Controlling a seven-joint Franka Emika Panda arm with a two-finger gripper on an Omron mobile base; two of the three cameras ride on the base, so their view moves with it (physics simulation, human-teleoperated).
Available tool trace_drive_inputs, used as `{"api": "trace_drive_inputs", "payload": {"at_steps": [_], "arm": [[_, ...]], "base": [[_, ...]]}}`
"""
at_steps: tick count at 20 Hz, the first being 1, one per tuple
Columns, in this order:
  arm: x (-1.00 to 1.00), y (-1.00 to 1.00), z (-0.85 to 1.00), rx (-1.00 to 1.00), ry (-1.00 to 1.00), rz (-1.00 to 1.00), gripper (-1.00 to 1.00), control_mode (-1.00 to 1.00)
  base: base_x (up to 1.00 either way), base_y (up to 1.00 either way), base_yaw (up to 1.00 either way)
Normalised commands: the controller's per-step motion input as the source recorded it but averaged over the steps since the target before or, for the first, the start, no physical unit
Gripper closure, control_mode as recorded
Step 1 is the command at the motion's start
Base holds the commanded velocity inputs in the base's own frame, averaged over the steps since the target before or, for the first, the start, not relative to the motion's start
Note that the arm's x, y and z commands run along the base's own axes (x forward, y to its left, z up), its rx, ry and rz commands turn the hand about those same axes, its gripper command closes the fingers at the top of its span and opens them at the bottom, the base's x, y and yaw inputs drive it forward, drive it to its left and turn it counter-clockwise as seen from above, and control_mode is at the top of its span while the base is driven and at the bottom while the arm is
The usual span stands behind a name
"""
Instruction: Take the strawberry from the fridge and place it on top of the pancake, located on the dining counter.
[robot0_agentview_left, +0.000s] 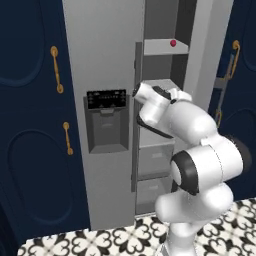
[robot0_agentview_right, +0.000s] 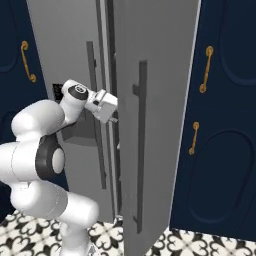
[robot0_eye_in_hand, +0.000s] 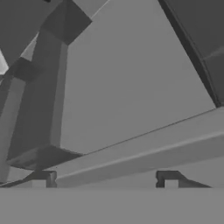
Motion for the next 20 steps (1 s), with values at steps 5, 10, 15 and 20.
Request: {"api": "trace_drive_inputs", "payload": {"at_steps": [5,10,15,20], "arm": [[-0.34,-1.0,0.01,0.0,-0.07,-0.1,-1.0,-1.0],[-0.13,-1.0,0.07,0.0,-0.07,-0.08,-1.0,-1.0],[-0.08,-1.0,0.04,0.0,-0.05,-0.06,-1.0,-1.0],[0.0,-1.0,0.02,0.01,-0.02,-0.04,-1.0,-1.0]], "base": [[0.0,0.0,0.0],[0.0,0.0,0.0],[0.0,0.0,0.0],[0.0,0.0,0.0]]}}
